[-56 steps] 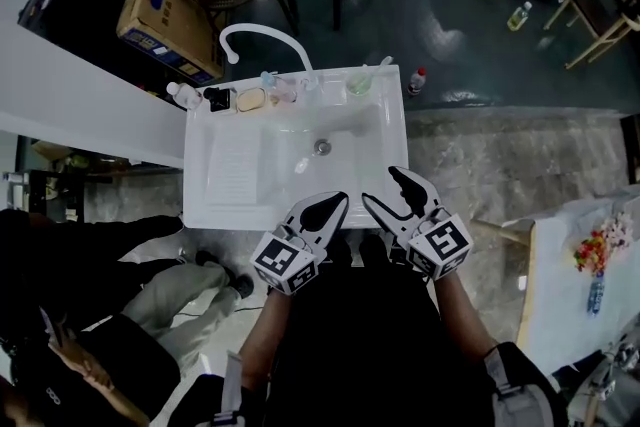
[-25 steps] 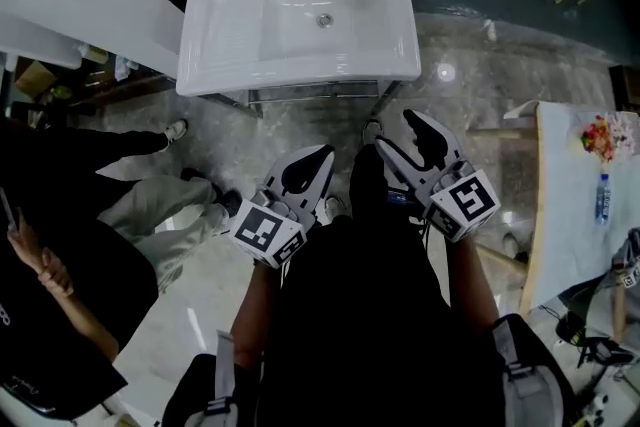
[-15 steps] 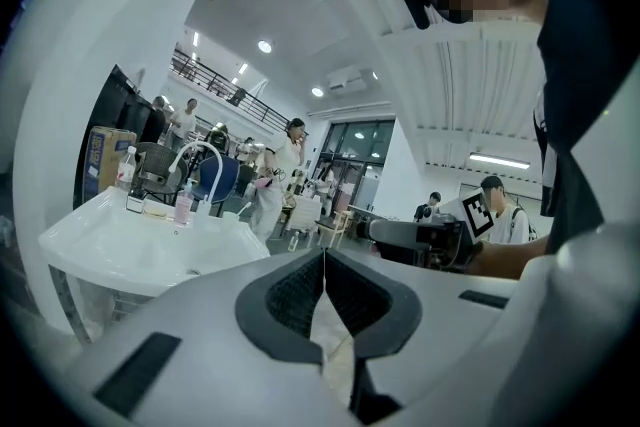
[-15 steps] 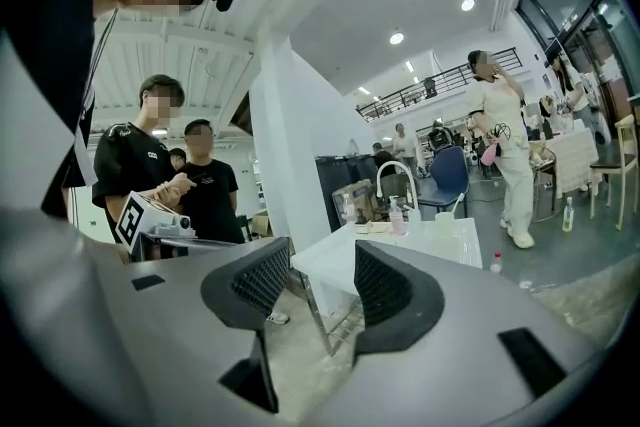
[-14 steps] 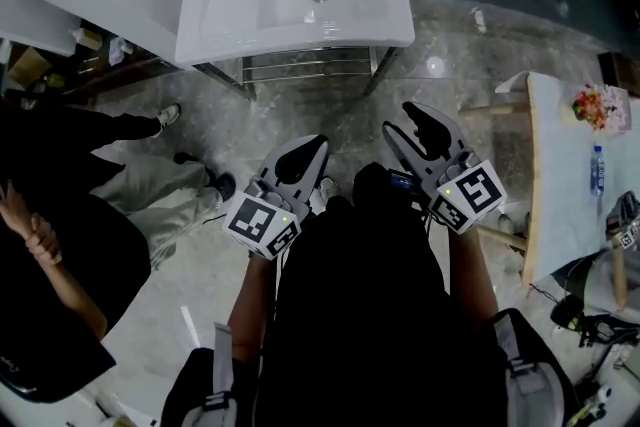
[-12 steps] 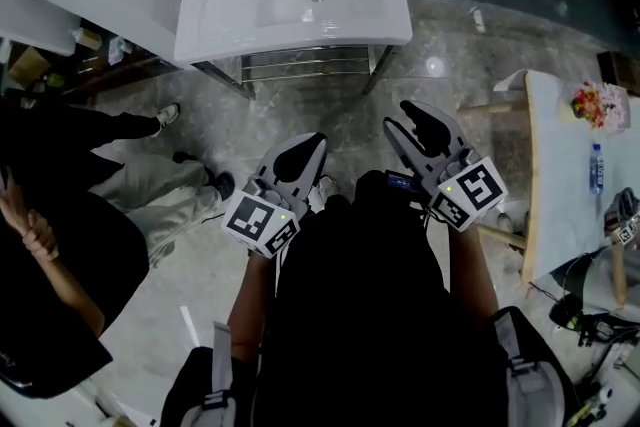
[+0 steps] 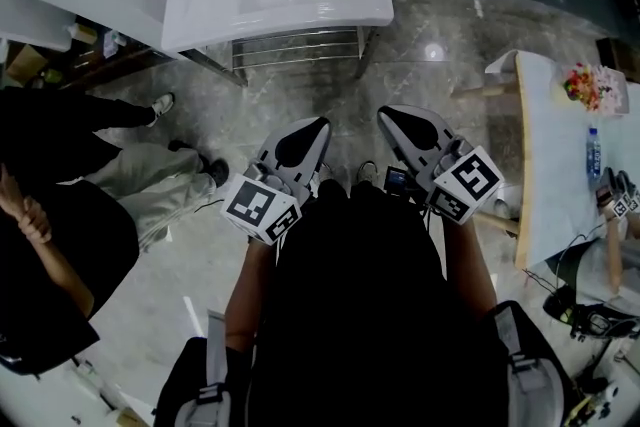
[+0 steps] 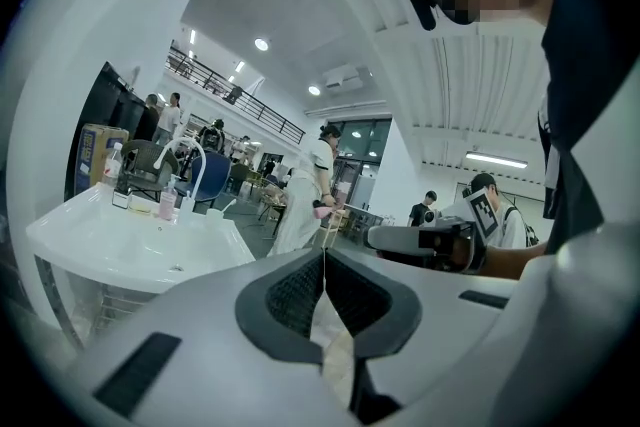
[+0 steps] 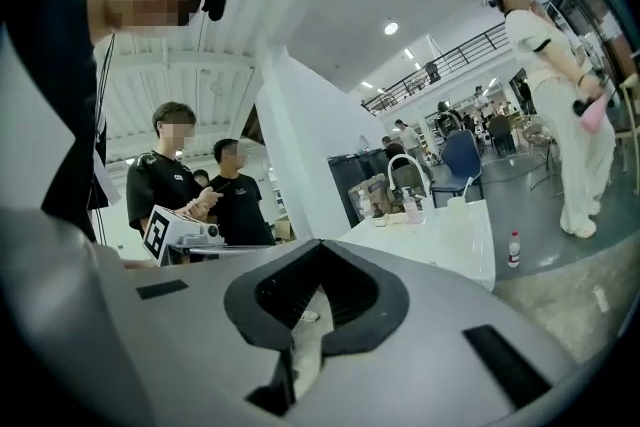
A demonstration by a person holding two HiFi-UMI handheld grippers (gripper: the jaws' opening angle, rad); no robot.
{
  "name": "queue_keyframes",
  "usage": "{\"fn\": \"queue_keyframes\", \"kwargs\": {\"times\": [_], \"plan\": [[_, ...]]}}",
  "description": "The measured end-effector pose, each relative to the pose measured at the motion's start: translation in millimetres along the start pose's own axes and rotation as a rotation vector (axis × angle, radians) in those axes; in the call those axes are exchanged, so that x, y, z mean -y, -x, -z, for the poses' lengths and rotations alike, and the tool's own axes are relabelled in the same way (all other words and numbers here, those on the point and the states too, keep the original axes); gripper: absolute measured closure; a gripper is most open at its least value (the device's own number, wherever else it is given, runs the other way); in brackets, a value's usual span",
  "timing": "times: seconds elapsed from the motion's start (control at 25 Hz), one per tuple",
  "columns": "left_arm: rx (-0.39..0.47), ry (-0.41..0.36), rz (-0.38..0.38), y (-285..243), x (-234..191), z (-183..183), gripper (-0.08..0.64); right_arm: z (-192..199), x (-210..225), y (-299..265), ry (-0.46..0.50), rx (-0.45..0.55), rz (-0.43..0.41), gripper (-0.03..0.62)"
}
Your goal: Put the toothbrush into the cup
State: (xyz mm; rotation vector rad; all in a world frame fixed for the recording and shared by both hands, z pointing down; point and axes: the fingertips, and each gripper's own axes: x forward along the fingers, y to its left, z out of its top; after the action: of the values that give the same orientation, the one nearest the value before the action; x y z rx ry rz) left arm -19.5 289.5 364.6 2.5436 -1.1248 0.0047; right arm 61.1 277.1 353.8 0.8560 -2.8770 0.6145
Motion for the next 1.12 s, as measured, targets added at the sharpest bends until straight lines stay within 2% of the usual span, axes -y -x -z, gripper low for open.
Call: {"fn": "queue_keyframes", "kwargs": {"times": [0.2,0.32,0.44,0.6,1.12], "plan": [[-0.012,-0.012,0.007,-7,17,2,0.548,4,8,11,-0.06,0.021,-0.016,0.578],[-0.03,-0.015,0.0,-6,19,7,0.548,4,6,12,-0.046,0.027,-0.034,0.578],[-0.032,-0.015,-0.006,-3,21,8,0.548,3,7,11,-0.014,0.018,-0.001,0.58],[-0.03,-0.016,-0.009,0,21,5,0.548,-2,6,12,-0.023,0.018,0.026,0.58],[-0.023,-0.013,0.012,3,27,8,0.548,2,1,19,0.008,0.009,0.025,0.58]]}}
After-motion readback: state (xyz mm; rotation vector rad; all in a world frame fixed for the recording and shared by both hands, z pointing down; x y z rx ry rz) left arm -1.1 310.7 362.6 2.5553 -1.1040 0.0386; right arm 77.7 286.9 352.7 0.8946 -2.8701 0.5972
